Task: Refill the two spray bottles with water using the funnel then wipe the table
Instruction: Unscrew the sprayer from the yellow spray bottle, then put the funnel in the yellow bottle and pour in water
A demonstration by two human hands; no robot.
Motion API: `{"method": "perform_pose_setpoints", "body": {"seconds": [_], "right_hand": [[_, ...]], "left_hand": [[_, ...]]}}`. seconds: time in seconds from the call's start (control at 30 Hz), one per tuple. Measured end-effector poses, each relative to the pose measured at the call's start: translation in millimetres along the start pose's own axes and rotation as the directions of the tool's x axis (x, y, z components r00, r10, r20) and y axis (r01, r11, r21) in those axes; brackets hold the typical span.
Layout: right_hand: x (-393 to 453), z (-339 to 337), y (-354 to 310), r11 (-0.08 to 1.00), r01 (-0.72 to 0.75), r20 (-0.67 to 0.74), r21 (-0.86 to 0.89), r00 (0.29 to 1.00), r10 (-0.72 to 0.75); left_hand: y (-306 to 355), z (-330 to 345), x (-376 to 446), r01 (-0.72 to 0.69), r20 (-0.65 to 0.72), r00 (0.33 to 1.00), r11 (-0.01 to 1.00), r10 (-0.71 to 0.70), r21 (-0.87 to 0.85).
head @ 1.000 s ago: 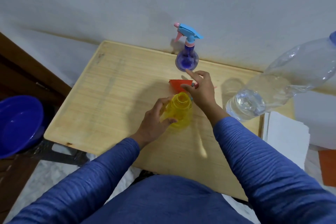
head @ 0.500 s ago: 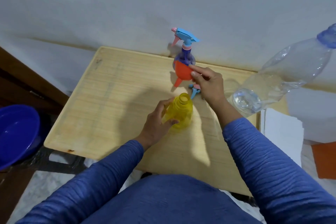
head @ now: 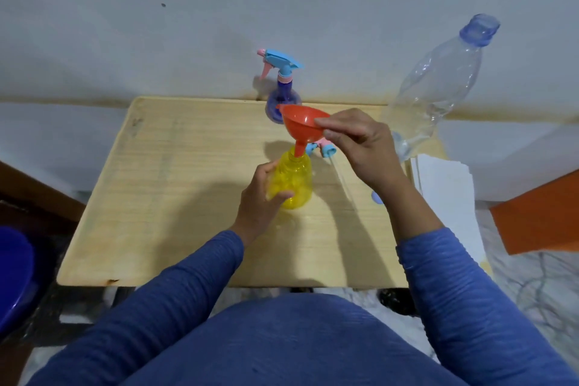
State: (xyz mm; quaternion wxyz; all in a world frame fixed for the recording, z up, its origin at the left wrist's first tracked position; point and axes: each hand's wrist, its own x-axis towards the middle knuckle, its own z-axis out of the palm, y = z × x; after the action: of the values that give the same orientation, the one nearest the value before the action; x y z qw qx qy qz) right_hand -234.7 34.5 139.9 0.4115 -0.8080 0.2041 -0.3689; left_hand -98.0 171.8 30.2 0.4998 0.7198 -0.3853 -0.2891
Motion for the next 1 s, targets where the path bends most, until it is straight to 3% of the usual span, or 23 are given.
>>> {"method": "perform_pose_setpoints", "body": {"seconds": [0.37,0.43,0.5,0.57,0.63,0.7,0.77,0.87,1.0], "right_hand": [[-29,9,-12,0.981,0.040,0.030,-0.192,0.999,-0.035],[-34,8,-16,0.979,0.015,-0.017,-0.203,1.000,-0.019],[-38,5,-21,0.978,-0.038,-0.151,-0.204,0.988,0.007],[-39,1,-23,0.958,-0.087,-0.383,-0.272,0.924,-0.025],[-36,-7,-19,0.917,-0.165,-0.601,-0.362,0.793,-0.094],[-27,-18,-10,0.876,-0.258,-0.727,-0.408,0.672,-0.140],[-17,-30,2,0.847,-0.368,-0.780,-0.384,0.620,-0.084],[-6,-42,16,0.847,-0.449,-0.772,-0.284,0.632,0.076],[5,-54,25,0.904,-0.370,-0.688,-0.212,0.714,0.131]], "left_hand": [[-4,1,2,0.061,0.026,0.998,0.996,-0.060,-0.060],[-6,0,1,0.053,0.032,0.998,0.997,-0.051,-0.064],[-8,-1,1,0.040,0.038,0.999,0.997,-0.038,-0.065],[-8,-2,1,0.027,0.047,0.999,0.997,-0.024,-0.071],[-8,-2,1,0.021,0.051,0.999,0.997,-0.017,-0.080],[-8,-2,2,0.024,0.050,0.999,0.996,-0.020,-0.089],[-8,-1,2,0.033,0.053,0.998,0.996,-0.028,-0.088],[-6,0,2,0.042,0.053,0.998,0.996,-0.038,-0.074],[-5,-1,3,0.068,0.059,0.996,0.996,-0.064,-0.059]]}}
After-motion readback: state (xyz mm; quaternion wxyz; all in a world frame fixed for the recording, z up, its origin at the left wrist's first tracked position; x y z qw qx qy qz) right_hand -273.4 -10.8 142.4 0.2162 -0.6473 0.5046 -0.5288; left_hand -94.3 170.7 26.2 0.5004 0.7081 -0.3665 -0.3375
